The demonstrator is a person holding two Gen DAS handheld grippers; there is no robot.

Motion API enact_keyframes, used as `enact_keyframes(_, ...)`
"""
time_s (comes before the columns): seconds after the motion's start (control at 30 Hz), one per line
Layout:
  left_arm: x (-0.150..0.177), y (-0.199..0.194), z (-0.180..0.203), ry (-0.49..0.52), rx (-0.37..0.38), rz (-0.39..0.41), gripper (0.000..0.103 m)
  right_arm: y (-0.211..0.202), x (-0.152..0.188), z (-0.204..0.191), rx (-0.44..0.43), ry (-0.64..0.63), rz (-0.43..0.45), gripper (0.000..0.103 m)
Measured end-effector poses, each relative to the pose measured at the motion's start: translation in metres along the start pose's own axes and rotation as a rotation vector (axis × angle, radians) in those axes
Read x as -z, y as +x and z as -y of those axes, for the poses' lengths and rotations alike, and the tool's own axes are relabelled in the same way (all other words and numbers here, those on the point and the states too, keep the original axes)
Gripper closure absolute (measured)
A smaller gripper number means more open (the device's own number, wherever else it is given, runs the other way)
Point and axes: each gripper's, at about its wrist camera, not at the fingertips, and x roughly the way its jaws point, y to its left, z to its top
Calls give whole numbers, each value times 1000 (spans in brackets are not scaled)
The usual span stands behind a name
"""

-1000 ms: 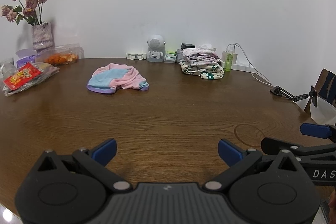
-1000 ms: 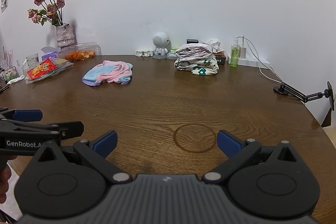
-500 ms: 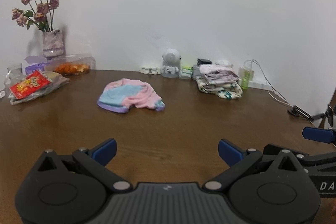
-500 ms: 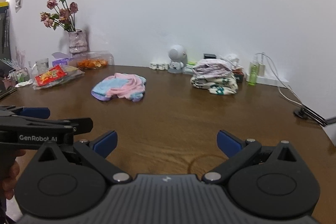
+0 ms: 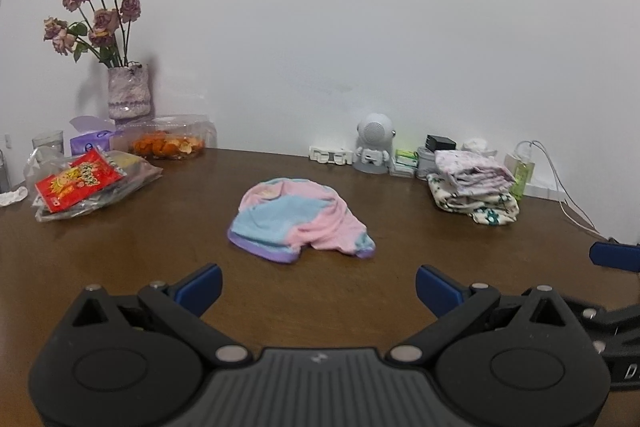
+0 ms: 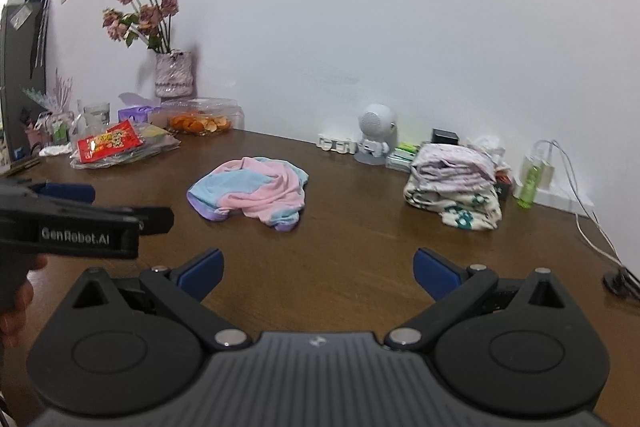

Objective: Fold clothes
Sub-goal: 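Move both tools toward the crumpled pink-and-blue garment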

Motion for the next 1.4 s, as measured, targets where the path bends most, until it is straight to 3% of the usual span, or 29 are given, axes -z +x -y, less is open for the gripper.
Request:
enact_keyframes(0.67, -55, 145, -76, -111, -130, -139, 0, 158, -69, -17, -100, -27, -95, 0)
enact_keyframes(0.9, -70, 204, -88, -76, -121, -171, 0, 232, -89, -20, -128, -26, -154, 0)
enact_keyframes(1.13, -71, 250, -94, -44, -97, -269, 1, 293, -96, -14, -137, 31, -214, 1)
enact_keyframes(1.4, -65, 264, -96, -8, 5, -313, 12, 338, -94, -12, -203, 98, -314, 27)
